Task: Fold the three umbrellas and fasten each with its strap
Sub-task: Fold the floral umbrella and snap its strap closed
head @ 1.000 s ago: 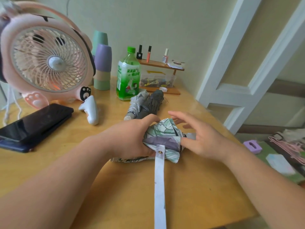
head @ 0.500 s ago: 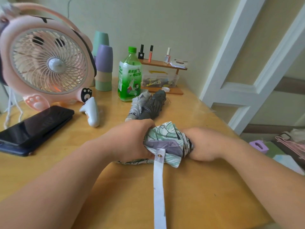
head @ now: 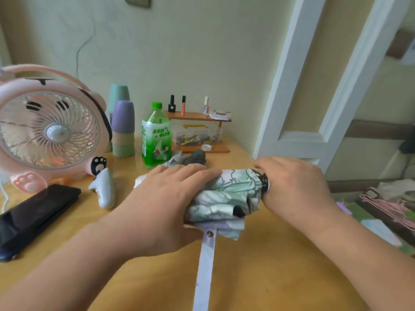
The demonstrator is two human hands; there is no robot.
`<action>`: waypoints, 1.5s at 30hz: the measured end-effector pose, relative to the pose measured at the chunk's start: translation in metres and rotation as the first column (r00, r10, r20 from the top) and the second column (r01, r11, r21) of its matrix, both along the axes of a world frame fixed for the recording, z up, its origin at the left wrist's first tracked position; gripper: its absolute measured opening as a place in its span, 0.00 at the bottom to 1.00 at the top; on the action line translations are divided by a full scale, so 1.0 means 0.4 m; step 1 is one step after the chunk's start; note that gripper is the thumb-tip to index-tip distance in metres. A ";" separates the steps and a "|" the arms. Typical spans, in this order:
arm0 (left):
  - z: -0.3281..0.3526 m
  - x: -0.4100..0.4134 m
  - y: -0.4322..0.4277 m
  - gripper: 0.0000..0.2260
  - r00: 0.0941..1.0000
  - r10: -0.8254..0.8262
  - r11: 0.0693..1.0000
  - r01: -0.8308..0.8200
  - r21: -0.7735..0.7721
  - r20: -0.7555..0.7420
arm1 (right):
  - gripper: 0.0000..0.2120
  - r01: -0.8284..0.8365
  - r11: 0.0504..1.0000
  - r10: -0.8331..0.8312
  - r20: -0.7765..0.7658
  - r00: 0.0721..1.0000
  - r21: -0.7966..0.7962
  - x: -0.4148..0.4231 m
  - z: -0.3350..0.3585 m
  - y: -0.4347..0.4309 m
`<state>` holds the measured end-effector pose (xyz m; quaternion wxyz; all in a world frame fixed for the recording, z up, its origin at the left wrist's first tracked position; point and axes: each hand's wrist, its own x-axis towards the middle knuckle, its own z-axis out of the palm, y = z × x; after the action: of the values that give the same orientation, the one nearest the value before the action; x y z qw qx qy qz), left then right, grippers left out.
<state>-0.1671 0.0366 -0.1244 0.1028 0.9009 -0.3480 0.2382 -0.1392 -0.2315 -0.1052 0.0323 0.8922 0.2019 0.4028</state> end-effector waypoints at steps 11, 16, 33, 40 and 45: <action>0.245 0.004 -0.113 0.29 0.935 0.151 0.968 -0.073 0.241 -0.322 | 0.02 0.170 0.968 -0.081 -0.412 0.907 0.183 -0.061 0.117 -0.045; 0.263 0.028 -0.138 0.17 0.949 0.156 0.962 -0.083 0.260 -0.275 | 0.17 0.104 0.994 -0.049 -0.709 0.704 0.034 -0.103 0.247 -0.041; 0.298 -0.060 -0.149 0.28 0.910 0.288 0.902 -0.152 0.404 -0.300 | 0.21 -0.143 0.989 0.099 -0.905 0.414 0.043 -0.101 0.288 0.090; 0.308 -0.055 -0.118 0.18 0.874 0.282 0.916 -0.122 0.383 -0.396 | 0.26 -0.170 0.985 0.106 -0.885 0.453 0.031 -0.118 0.270 0.119; 0.309 -0.043 -0.097 0.19 0.806 0.286 0.922 -0.085 0.378 -0.517 | 0.29 -0.194 0.977 0.042 -0.804 0.594 -0.092 -0.131 0.253 0.164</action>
<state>-0.1842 -0.0023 -0.0009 0.0213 0.9646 -0.2462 -0.0921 -0.1914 -0.1658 -0.0039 -0.0122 0.9562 0.2873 -0.0548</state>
